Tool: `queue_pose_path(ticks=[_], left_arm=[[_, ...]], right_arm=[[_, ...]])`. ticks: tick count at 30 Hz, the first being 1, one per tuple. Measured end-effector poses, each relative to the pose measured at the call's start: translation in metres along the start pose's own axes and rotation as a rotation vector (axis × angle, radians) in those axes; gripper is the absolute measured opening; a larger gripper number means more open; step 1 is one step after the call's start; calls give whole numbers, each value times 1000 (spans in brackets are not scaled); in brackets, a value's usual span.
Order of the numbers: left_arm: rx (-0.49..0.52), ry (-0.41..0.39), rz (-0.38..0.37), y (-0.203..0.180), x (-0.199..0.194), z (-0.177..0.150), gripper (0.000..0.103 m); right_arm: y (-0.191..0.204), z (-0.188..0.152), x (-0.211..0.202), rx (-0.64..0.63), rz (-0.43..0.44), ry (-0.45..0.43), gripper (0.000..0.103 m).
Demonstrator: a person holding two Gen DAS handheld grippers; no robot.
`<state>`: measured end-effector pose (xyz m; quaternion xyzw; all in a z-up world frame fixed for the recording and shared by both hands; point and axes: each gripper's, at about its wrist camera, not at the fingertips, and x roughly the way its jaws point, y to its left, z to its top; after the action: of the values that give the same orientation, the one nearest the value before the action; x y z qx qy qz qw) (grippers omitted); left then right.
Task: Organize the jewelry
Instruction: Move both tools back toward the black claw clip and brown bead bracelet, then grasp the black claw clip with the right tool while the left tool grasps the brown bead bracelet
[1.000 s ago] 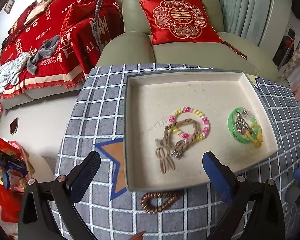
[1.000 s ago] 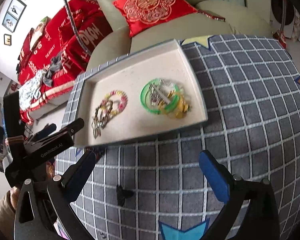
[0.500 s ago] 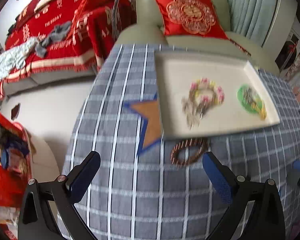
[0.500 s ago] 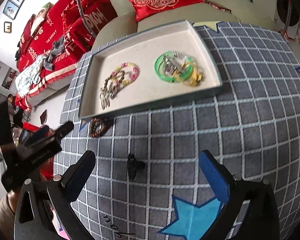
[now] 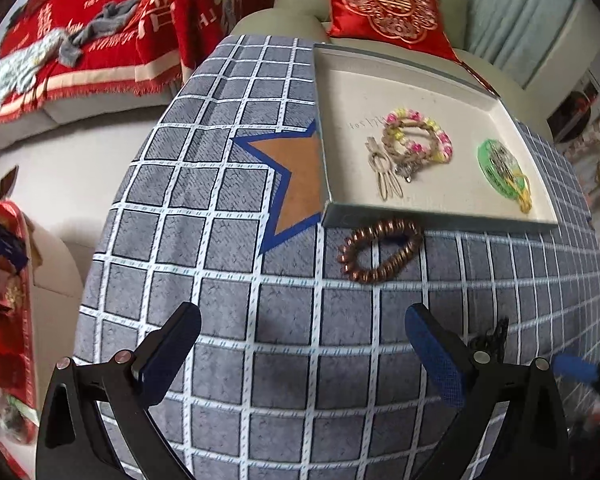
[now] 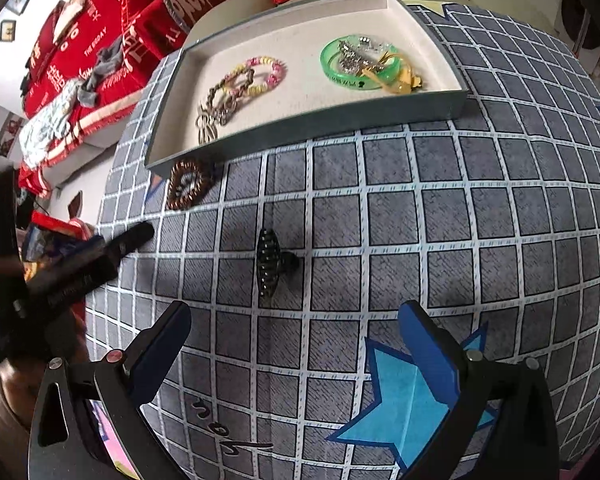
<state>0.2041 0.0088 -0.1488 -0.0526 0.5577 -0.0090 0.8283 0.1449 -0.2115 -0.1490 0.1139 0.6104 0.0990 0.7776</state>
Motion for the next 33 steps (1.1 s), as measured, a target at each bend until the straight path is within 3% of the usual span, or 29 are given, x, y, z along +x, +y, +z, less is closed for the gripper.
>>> queue_pose_path(ticks=[12,17,20,22,27,33], left_arm=[[-60,4,28,1,28,18,103],[-97,25,46,6,39,19,103],[-89,18,62,3,41,19,103],[-82,15,65,1,41,19,103],[-67,9,90,-5,43,20,100],[-13,-15,106,-19,41,22,84]], right_arm=[[13,6,15,-21,-25,-34,102],[21,13,26,-31,-41,-42,95],[27,17,35,-37,-57,-38,87],[29,18,40,-43,-73,-30,76],[33,20,44,-57,-107,-34,65],[30,21,42,-68,-133,-40,43]])
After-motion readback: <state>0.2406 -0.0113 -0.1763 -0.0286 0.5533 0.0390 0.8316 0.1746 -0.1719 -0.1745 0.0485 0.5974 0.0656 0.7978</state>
